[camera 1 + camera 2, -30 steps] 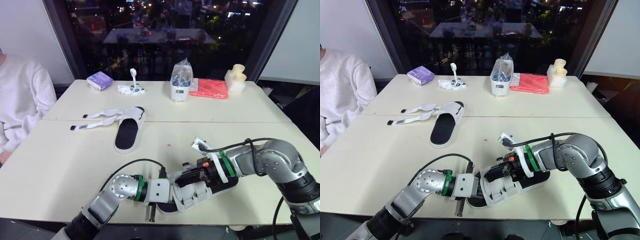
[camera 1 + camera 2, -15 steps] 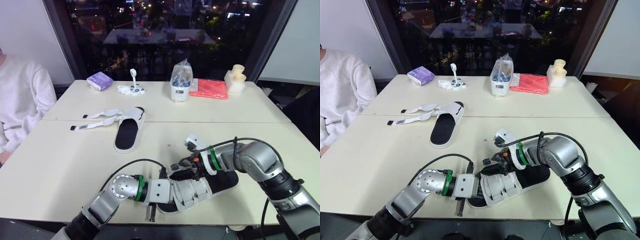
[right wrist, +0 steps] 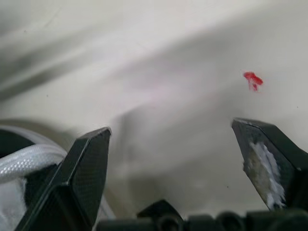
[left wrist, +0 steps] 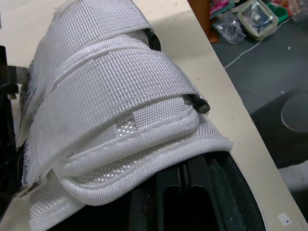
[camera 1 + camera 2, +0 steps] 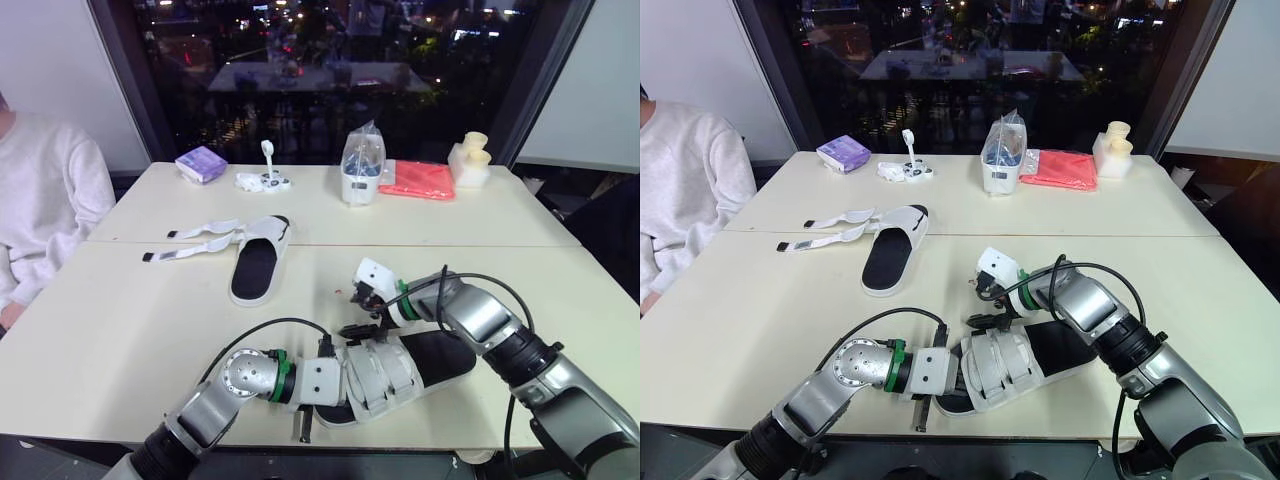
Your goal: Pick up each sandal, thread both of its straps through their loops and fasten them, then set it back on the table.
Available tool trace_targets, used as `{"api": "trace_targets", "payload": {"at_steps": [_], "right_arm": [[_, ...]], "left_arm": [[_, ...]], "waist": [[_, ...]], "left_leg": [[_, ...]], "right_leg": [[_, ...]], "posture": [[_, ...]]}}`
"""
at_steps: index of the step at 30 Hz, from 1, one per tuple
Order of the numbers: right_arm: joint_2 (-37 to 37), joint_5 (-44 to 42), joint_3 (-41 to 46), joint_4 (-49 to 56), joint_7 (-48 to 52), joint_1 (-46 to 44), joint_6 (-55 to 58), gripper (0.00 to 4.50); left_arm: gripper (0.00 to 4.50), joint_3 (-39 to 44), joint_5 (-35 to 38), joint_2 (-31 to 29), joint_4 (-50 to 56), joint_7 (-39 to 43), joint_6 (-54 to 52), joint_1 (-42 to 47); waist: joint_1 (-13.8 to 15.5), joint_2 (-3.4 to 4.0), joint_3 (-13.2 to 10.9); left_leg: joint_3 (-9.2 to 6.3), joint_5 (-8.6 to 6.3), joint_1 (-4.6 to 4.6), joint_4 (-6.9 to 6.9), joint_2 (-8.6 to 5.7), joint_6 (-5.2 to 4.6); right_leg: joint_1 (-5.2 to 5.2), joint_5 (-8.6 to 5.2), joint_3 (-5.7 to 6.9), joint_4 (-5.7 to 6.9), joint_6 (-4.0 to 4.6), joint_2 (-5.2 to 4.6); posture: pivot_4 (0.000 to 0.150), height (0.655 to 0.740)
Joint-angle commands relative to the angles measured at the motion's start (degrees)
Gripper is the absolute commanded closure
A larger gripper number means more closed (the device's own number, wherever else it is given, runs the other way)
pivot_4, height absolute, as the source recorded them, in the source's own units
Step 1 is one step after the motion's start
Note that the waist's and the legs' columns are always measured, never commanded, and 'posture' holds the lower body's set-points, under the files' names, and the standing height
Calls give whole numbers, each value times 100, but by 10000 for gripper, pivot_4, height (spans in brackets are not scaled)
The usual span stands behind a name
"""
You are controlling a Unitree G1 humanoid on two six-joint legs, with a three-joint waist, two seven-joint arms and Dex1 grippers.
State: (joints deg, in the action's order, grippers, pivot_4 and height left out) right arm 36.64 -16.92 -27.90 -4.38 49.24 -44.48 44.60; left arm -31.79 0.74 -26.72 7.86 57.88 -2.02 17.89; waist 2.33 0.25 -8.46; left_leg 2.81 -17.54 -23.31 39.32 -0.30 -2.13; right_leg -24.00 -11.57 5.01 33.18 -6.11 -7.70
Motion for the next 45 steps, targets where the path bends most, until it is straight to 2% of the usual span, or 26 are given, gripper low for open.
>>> {"api": "trace_targets", "payload": {"at_steps": [1, 4, 8, 10, 14, 15, 18, 20, 23, 28, 41, 44, 45], "right_arm": [[117, -159, 975, 661, -19, -98, -316, 1860], [286, 105, 1238, 984, -127, 8, -611, 1860], [1322, 1029, 1493, 1794, 9, 1198, -2505, 1860], [1584, 1412, 1667, 1907, -128, 1618, -3432, 1860], [1918, 2600, 1793, 1387, -940, 2073, -5581, 1860], [1955, 2739, 1815, 1272, -1017, 2136, -5964, 1860], [2398, 3635, 1978, 595, -1822, 2610, -8168, 1860], [2496, 3898, 2006, 314, -2090, 2744, -8955, 1860], [2417, 4282, 1919, 3, -2416, 2728, -9763, 1860], [2032, 4964, 1799, -309, -2963, 2404, -10787, 1860], [876, 5879, 993, -739, -3306, 1156, -12207, 1860], [766, 6093, 813, -899, -3319, 993, -12488, 10733], [745, 6131, 785, -952, -3332, 951, -12531, 15852]], "left_arm": [[45000, -88, -450, -75, -804, -204, -133, -122], [45000, 44, -377, -20, -882, -277, -73, -72], [45000, 460, -26, -190, -754, -111, -42, 18], [45000, 647, 159, -314, -631, -37, -65, 37], [45000, 980, 571, -517, -335, 109, -298, 44], [45000, 1016, 618, -537, -290, 130, -345, 43], [45000, 1404, 1061, -832, 30, 385, -722, 66], [45000, 1590, 1273, -981, 153, 492, -924, 69], [45000, 1814, 1496, -1153, 235, 602, -1160, 87], [45000, 2125, 1707, -1303, 283, 662, -1441, 114], [45000, 2183, 1590, -1315, 148, 608, -1437, 220], [45000, 2218, 1524, -1343, 92, 559, -1379, 238], [45000, 2223, 1491, -1361, 93, 545, -1354, 225]], "waist": [[0, 3, -2], [10, 4, -3], [50, -6, -3], [-21, -2, -14], [-215, 3, -46], [-223, 0, -52], [-203, -23, -84], [-197, -25, -115], [-210, -11, -140], [-216, -30, -167], [-209, -34, -176], [-209, -34, -176], [-214, -34, -176]], "left_leg": [[1, 0, -3, 0, -1, 0], [0, 1, -2, 1, -1, 1], [-5, 1, -4, 3, -2, 1], [1, 1, -7, 3, -2, 1], [31, 21, -9, -9, 12, 33], [33, 27, -6, -11, 16, 42], [25, 39, -2, -13, 29, 63], [23, 42, -5, -14, 36, 69], [31, 44, -7, -14, 35, 71], [32, 46, -6, -14, 36, 74], [26, 59, -6, -14, 35, 94], [25, 62, -6, -13, 34, 99], [26, 63, -6, -13, 33, 102]], "right_leg": [[-3, 1, 0, 0, 0, 0], [-2, 1, 0, 0, 0, -1], [3, -1, 3, -5, -1, -1], [-1, -2, 3, -5, -4, 0], [-20, 1, -2, 36, -7, 6], [-25, 0, -2, 48, -8, 12], [-38, -18, -2, 85, -27, 25], [-45, -20, -2, 89, -23, 32], [-47, -7, -9, 87, -3, 31], [-47, -6, -12, 88, -2, 34], [-44, -5, -12, 93, 0, 37], [-43, -5, -12, 94, 0, 37], [-43, -5, -12, 94, 0, 37]], "posture": [[1500, 7400], [1500, 7400], [1500, 7400], [1500, 7400], [1500, 7400], [1500, 7400], [1500, 7400], [1500, 7400], [1500, 7400], [1500, 7400], [1500, 7400], [1500, 7400], [1500, 7400]]}}
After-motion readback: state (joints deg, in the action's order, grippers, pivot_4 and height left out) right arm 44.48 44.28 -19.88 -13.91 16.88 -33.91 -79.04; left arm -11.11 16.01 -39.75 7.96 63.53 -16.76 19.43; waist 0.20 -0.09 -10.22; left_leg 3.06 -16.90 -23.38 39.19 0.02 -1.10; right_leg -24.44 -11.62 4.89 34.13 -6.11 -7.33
